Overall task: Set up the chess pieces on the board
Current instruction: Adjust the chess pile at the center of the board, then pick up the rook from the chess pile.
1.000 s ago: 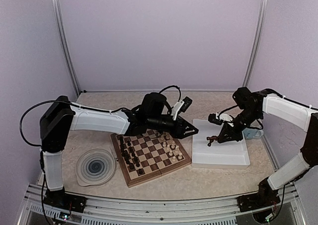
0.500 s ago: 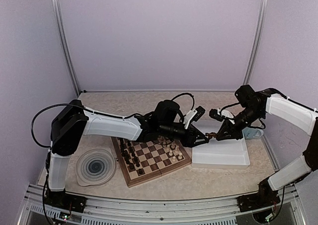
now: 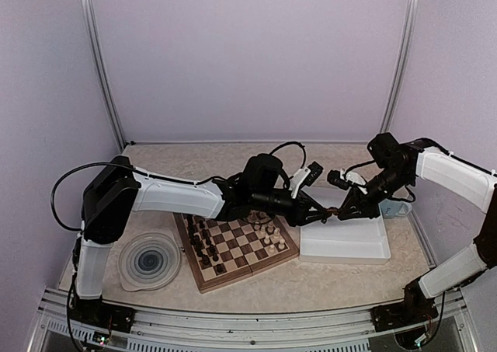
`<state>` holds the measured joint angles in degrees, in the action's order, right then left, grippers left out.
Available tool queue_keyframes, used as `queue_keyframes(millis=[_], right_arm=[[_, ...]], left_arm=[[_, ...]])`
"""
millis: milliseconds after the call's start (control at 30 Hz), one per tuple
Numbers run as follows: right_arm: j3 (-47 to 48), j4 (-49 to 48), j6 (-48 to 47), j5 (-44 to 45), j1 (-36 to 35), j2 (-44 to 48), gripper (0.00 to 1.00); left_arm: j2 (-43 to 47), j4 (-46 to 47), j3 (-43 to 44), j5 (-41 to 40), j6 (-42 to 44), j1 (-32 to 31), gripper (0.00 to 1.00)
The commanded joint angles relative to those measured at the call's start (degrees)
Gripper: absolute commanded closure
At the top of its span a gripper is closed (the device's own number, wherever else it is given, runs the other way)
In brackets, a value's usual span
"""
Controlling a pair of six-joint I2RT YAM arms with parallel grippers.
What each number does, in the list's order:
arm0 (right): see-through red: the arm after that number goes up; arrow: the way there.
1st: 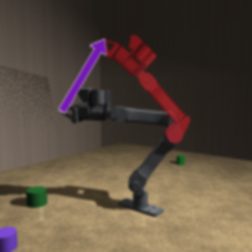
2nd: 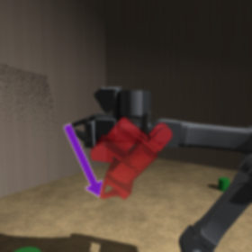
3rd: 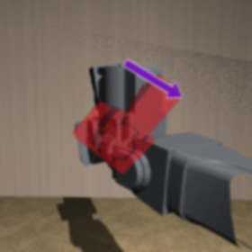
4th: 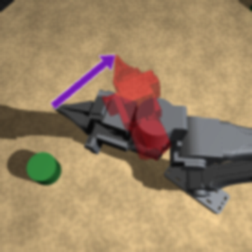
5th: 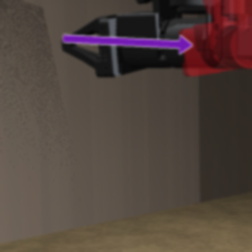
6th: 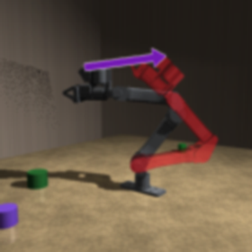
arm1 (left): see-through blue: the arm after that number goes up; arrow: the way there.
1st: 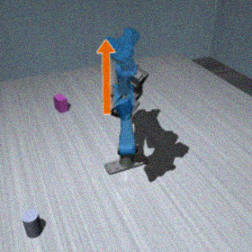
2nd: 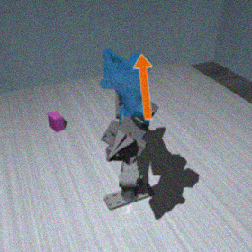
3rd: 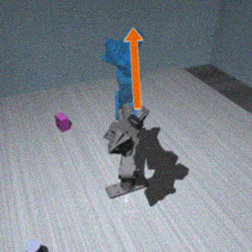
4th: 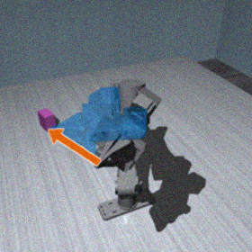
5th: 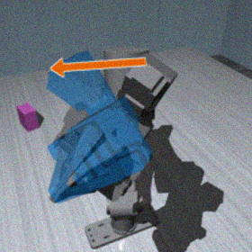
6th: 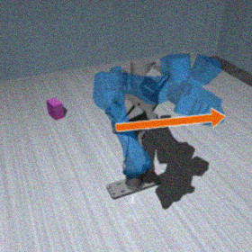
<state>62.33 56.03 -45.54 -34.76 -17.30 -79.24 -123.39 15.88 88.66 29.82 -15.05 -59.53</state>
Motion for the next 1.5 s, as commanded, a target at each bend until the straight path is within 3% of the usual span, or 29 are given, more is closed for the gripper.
queue_keyframes(millis=[0, 200, 367, 500, 600, 800, 900, 1067, 1467], right_arm=[[-1.42, 0.92, -1.26, -0.94, 0.60, 1.71, 0.89], [-7.12, 0.22, -3.45, 5.56, 0.60, 3.23, 0.89], [-15.26, -3.06, -6.14, 11.60, 1.44, 5.23, 0.90], [-17.66, -5.91, -6.12, 11.38, 1.74, 4.51, 0.87], [-18.08, -8.18, -5.32, 9.93, 1.74, 2.20, 0.80], [-16.15, -8.17, -3.36, 5.66, 1.74, 3.71, 0.57], [-13.02, -6.58, -2.05, 1.34, 1.74, 6.17, 0.54], [-8.41, -8.40, 3.59, -7.61, 0.43, 6.52, 0.47], [-3.86, -12.93, 9.32, -14.65, -4.63, 1.37, 0.46]], left_arm=[[-1.74, 1.52, 2.12, 1.07, 0.12, 0.15, 0.83], [-1.92, 3.05, 0.48, 1.95, -0.60, 0.60, 0.97], [-2.76, 3.91, -0.94, 3.35, -1.20, 0.57, 0.98], [-3.77, 4.60, -1.79, 4.33, -2.55, 0.59, 0.98], [-4.59, 4.75, -2.15, 4.82, -4.17, 0.55, 0.98], [-3.65, 5.20, -3.76, 5.03, -6.46, 0.56, 0.98], [-3.07, 5.15, -4.43, 5.98, -7.81, 0.55, 0.98], [1.27, 14.99, -10.73, 4.13, -10.78, 0.08, 0.97], [7.23, 31.40, -16.55, -3.12, -17.39, -1.26, 0.98]])
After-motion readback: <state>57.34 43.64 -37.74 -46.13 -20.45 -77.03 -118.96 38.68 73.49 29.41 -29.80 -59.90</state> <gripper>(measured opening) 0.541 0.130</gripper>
